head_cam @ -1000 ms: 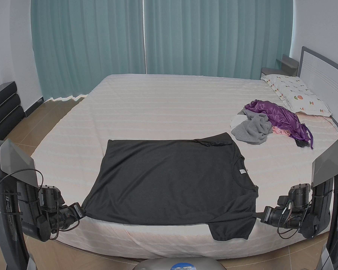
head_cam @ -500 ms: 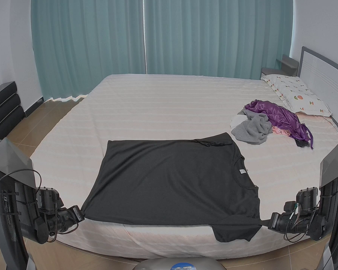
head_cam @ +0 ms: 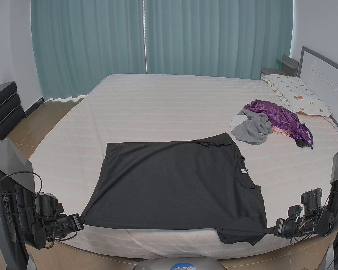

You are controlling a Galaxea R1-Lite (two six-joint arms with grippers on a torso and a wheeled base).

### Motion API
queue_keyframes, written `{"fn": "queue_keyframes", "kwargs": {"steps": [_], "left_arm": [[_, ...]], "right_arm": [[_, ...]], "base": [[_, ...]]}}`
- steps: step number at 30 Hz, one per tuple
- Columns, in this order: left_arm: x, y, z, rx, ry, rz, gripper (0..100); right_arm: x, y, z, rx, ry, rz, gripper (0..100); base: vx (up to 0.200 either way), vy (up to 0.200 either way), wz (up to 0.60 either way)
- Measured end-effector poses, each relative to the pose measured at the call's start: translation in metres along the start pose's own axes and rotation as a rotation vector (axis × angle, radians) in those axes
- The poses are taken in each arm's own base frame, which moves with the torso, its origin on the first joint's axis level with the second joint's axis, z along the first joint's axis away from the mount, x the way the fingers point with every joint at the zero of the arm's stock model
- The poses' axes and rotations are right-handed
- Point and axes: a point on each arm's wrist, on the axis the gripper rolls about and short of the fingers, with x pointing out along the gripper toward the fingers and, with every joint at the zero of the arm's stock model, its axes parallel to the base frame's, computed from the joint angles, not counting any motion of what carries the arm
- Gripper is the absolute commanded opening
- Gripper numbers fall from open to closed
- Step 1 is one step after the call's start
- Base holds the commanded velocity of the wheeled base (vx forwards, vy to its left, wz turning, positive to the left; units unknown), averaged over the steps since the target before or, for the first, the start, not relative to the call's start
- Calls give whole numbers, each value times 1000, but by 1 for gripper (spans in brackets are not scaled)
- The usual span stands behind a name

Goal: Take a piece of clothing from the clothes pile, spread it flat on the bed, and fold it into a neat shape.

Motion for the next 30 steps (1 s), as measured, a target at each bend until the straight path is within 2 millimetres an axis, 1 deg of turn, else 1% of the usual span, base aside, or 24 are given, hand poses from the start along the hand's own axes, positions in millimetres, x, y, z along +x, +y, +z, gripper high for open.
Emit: {"fn": "queue_keyframes", "kwargs": {"steps": [5,11,20,27,30], "left_arm": [[-3,-2,-6,37,27,-2,0],[-4,-4,-9,50,48,0,0],[-8,-1,-17,100,133,35,0],[-13,-2,-17,118,157,48,0],[-17,-1,-20,130,195,59,0]], "right_arm": [[-7,-2,-2,-36,16,-11,0],[-13,-4,-4,-24,34,-28,0],[-18,-4,-7,-48,60,-45,0],[-23,-6,-9,-70,76,-61,0],[-25,-6,-10,-75,83,-65,0]], "base": [[0,0,0],[0,0,0],[0,0,0],[0,0,0],[0,0,0]]}}
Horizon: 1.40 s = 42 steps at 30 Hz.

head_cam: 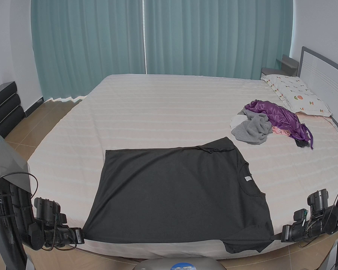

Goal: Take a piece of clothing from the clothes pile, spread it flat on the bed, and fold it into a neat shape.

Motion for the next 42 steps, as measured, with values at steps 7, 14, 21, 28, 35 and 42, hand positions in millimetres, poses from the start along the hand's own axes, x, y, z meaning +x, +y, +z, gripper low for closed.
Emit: {"fn": "queue_keyframes", "kwargs": {"steps": [7,14,21,28,35,42], "left_arm": [[-8,-1,-1,30,21,5,0],[-14,-1,-4,58,64,15,0],[-20,-3,1,56,19,6,0],[-18,-7,17,-1,-77,-14,0],[-10,-14,52,-80,-229,-33,0],[-10,-20,69,-84,-297,-44,0]], "right_arm": [[-5,0,-5,-19,33,-10,0],[-12,1,-9,-63,58,-21,0],[-17,1,-7,-81,21,-17,0],[-19,4,9,-102,-130,4,0],[-16,8,34,-43,-278,36,0],[-13,14,51,-54,-330,59,0]], "base": [[0,0,0],[0,0,0],[0,0,0],[0,0,0],[0,0,0],[0,0,0]]}}
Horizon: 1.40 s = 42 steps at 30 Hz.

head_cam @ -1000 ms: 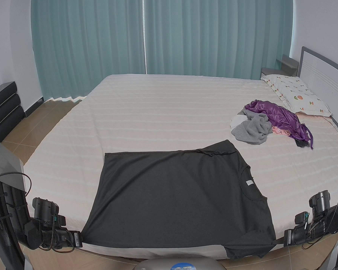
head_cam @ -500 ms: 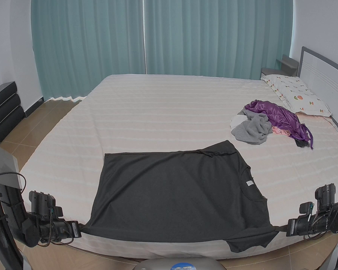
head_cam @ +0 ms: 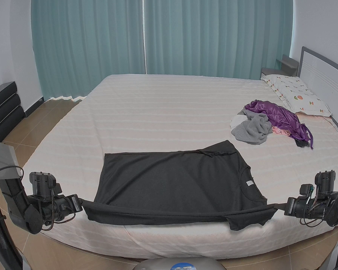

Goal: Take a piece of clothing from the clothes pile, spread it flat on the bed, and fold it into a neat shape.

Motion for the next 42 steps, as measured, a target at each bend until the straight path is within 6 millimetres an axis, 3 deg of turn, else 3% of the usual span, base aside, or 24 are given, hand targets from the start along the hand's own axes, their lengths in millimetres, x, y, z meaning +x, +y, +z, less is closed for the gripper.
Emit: {"fn": "queue_keyframes", "kwargs": {"steps": [9,25,42], "left_arm": [[2,-7,8,9,-11,-14,0],[-11,-14,14,22,-9,-27,0],[41,-16,23,-11,0,-25,0]], "right_arm": [[4,5,8,-6,-24,21,0],[-10,10,1,-5,-28,28,0],[46,8,31,-6,-46,25,0]], "base": [[0,0,0],[0,0,0],[0,0,0]]}}
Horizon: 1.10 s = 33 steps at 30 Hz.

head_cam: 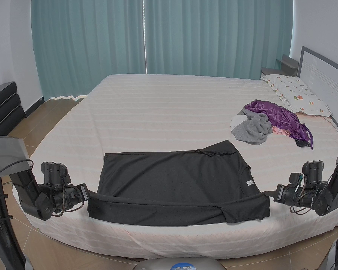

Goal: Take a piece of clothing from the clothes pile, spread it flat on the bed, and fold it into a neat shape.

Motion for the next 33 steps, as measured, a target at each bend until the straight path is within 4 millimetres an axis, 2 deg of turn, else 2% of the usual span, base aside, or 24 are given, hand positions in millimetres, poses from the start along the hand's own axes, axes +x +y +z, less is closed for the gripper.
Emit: {"fn": "queue_keyframes", "kwargs": {"steps": [6,10,24,33], "left_arm": [[16,0,1,-8,2,5,0],[18,1,0,-11,3,13,0],[-6,-1,2,-10,-14,9,0],[-18,-3,4,-11,7,22,0]], "right_arm": [[18,-4,6,3,-2,-3,0],[22,-6,5,6,1,-3,0],[-1,5,6,49,-27,21,0],[-4,11,4,42,-24,35,0]], "base": [[0,0,0],[0,0,0],[0,0,0],[0,0,0]]}}
